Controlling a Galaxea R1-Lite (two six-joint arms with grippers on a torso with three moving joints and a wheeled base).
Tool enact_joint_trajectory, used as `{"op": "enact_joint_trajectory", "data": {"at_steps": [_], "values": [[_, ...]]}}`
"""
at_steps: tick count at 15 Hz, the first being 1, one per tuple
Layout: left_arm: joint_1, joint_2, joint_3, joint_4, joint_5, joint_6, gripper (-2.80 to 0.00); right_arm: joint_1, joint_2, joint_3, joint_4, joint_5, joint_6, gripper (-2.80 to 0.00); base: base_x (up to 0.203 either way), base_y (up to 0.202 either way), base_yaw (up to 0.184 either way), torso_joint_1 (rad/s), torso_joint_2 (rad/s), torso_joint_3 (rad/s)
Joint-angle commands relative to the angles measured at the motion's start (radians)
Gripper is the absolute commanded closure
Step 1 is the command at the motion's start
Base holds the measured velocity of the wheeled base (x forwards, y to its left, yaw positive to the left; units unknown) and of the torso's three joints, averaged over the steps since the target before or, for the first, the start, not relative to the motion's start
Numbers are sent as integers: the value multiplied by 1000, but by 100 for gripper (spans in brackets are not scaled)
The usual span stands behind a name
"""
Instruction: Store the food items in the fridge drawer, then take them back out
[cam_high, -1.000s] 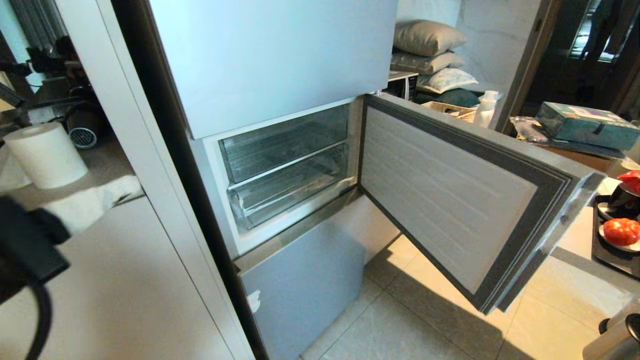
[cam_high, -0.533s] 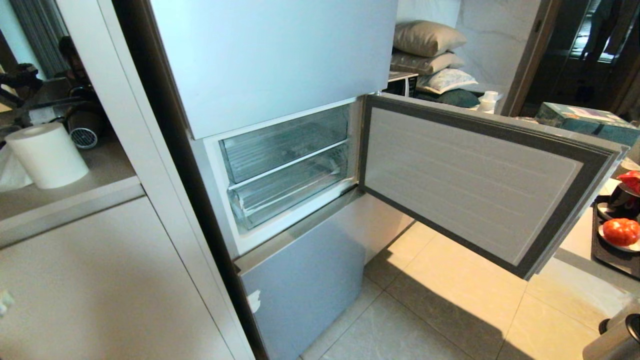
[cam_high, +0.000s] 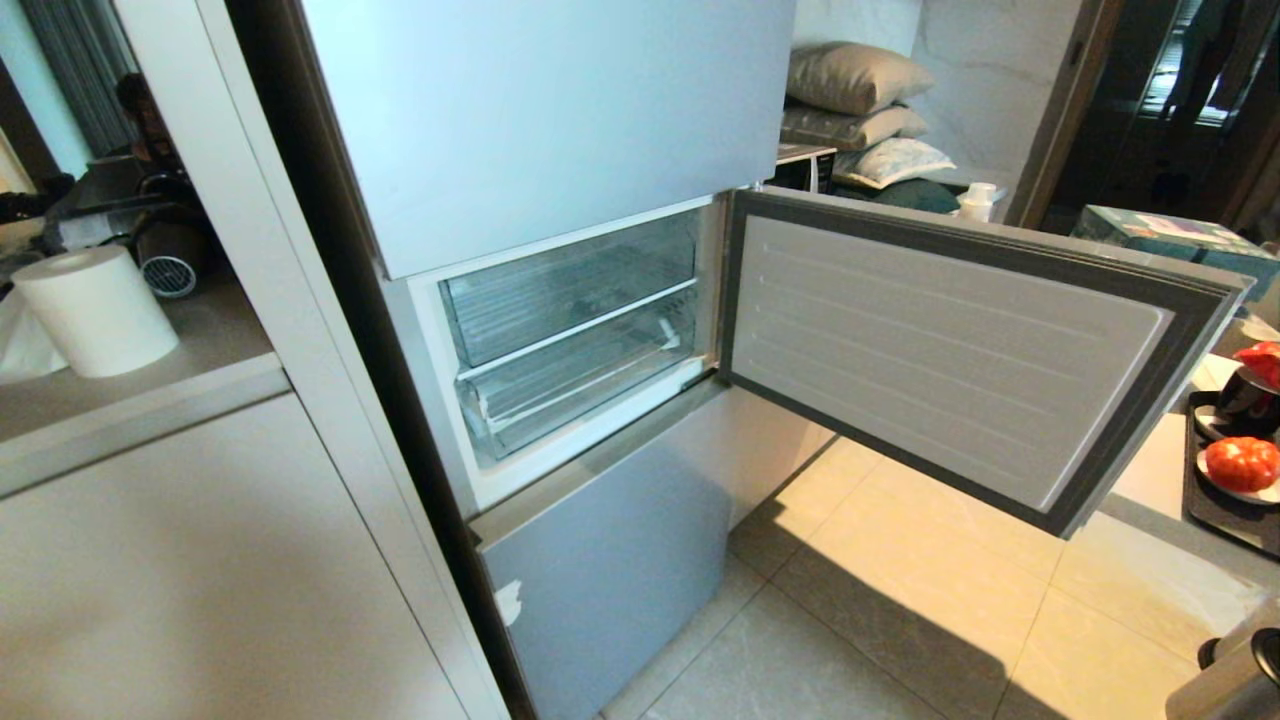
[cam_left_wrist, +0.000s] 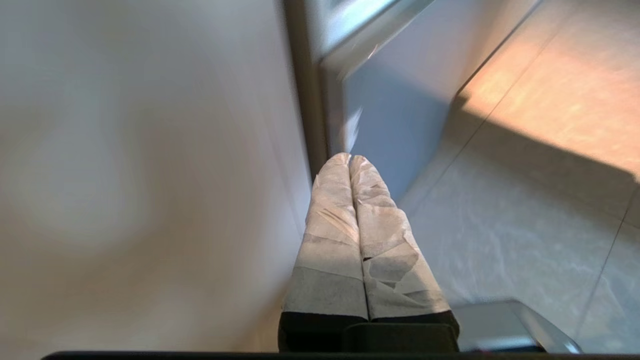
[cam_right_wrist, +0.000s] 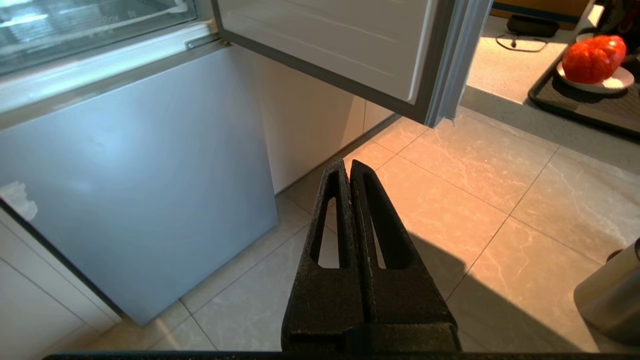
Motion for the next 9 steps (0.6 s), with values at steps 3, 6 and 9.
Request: {"op": "enact_joint_trajectory", "data": {"at_steps": [3,6,9], "values": [[13,-125,-11,39,-34,0,0,0,2,0,0,-3,6,0,0,0,0,0,0,0],[13,-125,-11,37,-23,-2,0,0,2,0,1,-3,6,0,0,0,0,0,0,0],[13,-125,-10,37,-23,-2,0,0,2,0,0,-3,6,0,0,0,0,0,0,0]]}}
